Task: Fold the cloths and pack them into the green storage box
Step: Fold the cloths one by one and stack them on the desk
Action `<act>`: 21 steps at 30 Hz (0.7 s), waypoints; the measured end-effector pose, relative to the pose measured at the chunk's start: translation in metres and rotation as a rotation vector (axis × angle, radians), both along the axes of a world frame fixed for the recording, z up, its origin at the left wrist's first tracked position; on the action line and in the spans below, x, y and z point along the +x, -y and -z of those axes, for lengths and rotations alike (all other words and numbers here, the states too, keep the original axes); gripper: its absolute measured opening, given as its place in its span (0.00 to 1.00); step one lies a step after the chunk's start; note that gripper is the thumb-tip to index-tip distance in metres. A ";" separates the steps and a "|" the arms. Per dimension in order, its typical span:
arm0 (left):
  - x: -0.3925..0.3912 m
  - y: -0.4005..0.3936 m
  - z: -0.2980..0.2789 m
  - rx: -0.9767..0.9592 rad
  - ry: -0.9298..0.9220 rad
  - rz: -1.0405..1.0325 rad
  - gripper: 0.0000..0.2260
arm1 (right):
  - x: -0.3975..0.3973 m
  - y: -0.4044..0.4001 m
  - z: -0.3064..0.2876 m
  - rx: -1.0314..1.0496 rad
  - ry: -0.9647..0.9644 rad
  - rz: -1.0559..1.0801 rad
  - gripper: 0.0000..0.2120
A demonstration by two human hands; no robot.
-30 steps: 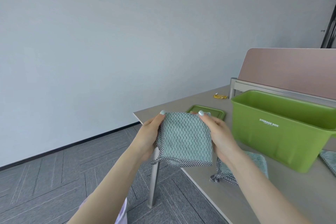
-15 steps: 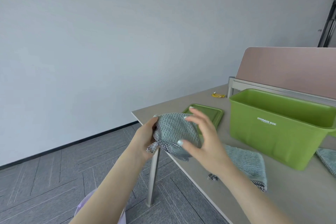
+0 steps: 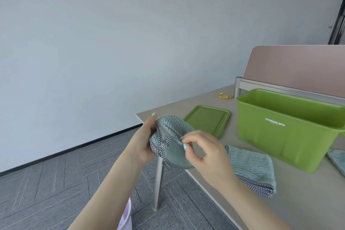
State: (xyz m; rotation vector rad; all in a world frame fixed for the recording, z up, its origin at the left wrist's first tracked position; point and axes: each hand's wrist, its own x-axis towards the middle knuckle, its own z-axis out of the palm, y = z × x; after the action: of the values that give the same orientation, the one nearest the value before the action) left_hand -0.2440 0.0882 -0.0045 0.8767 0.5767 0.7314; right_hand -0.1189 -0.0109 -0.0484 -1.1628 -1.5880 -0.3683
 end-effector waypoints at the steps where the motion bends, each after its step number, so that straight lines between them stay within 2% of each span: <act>1: 0.000 0.000 -0.001 -0.009 0.014 -0.001 0.20 | -0.001 0.001 0.001 0.002 0.057 0.012 0.03; 4: 0.003 0.002 -0.003 -0.041 0.025 -0.002 0.22 | -0.005 0.001 0.005 -0.007 0.130 0.015 0.03; 8: 0.011 0.013 -0.006 -0.060 0.070 0.010 0.33 | -0.011 -0.003 0.011 -0.029 0.121 0.012 0.03; 11: 0.014 0.013 -0.005 -0.099 0.097 -0.005 0.32 | -0.014 -0.004 0.011 -0.040 0.059 -0.013 0.03; 16: 0.021 0.010 0.000 -0.111 0.097 -0.044 0.30 | -0.021 -0.003 0.009 -0.080 -0.053 0.007 0.15; 19: 0.022 0.010 0.002 -0.095 0.062 -0.031 0.24 | -0.021 -0.004 0.009 -0.063 -0.122 -0.009 0.10; 21: 0.020 0.006 0.004 -0.080 0.077 -0.067 0.22 | -0.019 -0.004 0.008 -0.123 -0.225 -0.105 0.07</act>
State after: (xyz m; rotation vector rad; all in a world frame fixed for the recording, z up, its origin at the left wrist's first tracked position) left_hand -0.2235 0.0825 -0.0088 0.7552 0.5646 0.7944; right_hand -0.1376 -0.0074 -0.0561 -1.1650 -1.4822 -0.0682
